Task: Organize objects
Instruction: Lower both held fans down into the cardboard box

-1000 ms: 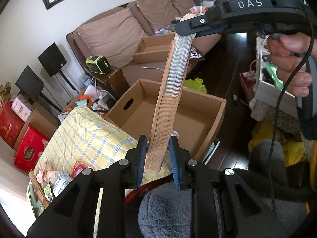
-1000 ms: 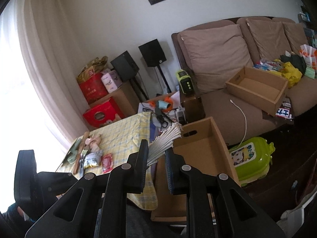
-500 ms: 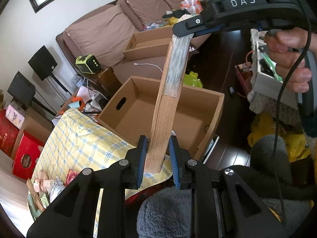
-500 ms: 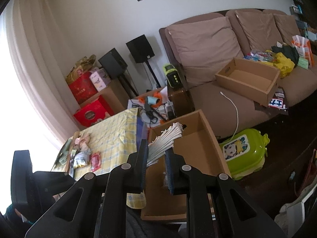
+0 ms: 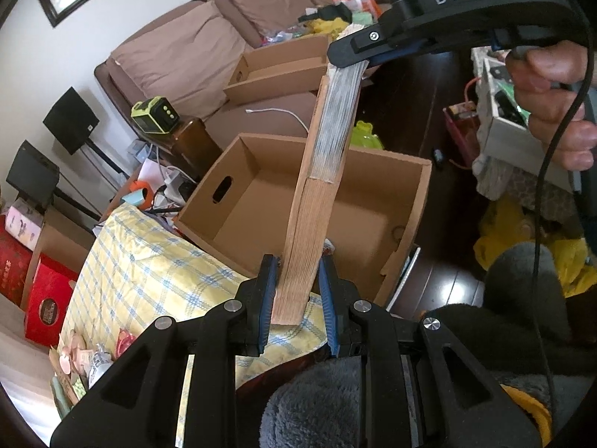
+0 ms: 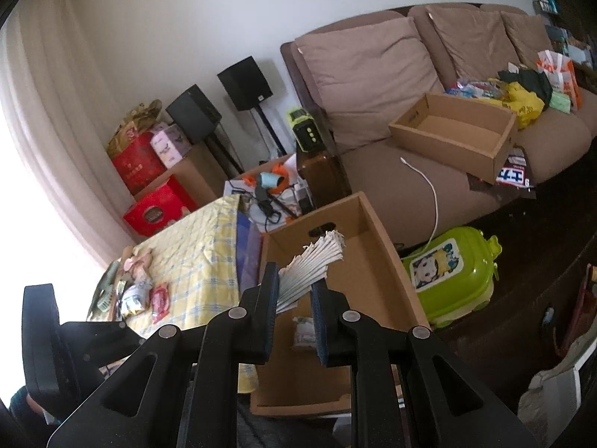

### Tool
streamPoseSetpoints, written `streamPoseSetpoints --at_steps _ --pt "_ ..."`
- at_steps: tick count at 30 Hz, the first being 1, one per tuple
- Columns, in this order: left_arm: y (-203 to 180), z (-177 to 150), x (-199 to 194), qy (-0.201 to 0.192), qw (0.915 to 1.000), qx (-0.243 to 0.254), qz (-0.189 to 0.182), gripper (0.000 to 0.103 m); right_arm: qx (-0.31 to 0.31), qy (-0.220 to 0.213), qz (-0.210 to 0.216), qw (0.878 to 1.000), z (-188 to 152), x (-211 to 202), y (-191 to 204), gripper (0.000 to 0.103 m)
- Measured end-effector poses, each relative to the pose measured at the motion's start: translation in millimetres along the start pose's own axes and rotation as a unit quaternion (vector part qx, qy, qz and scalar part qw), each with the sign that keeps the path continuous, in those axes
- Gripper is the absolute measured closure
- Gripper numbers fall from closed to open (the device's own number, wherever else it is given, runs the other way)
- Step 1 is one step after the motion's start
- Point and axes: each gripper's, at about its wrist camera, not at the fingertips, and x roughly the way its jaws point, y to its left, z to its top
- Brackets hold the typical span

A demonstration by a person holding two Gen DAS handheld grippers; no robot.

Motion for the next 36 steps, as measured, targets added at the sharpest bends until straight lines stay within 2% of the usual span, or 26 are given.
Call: streamPoseSetpoints --at_steps 7,11,20,23,29,36 --pt "-12 -4 16 0.020 0.9996 0.014 -0.014 0.082 0.026 0.023 -0.010 0.999 -13 23 -21 0.087" --pt "-23 -2 21 0.025 0.9990 0.034 -0.010 0.083 0.032 0.032 -0.017 0.999 -17 30 -27 0.087" --pt "-34 16 45 0.029 0.9988 0.037 -0.016 0.083 0.049 0.028 -0.039 0.998 -18 28 -49 0.087" --pt "-40 20 58 0.045 0.9982 0.040 -0.008 0.083 0.059 0.035 -0.045 0.997 -21 29 -60 0.087" --pt "-54 18 81 0.070 0.9961 0.047 -0.027 0.083 0.063 0.049 -0.068 0.995 -29 38 -73 0.087" --pt "-45 10 99 0.111 0.9929 0.025 -0.034 0.082 0.066 0.073 -0.067 0.993 -41 56 -76 0.087"
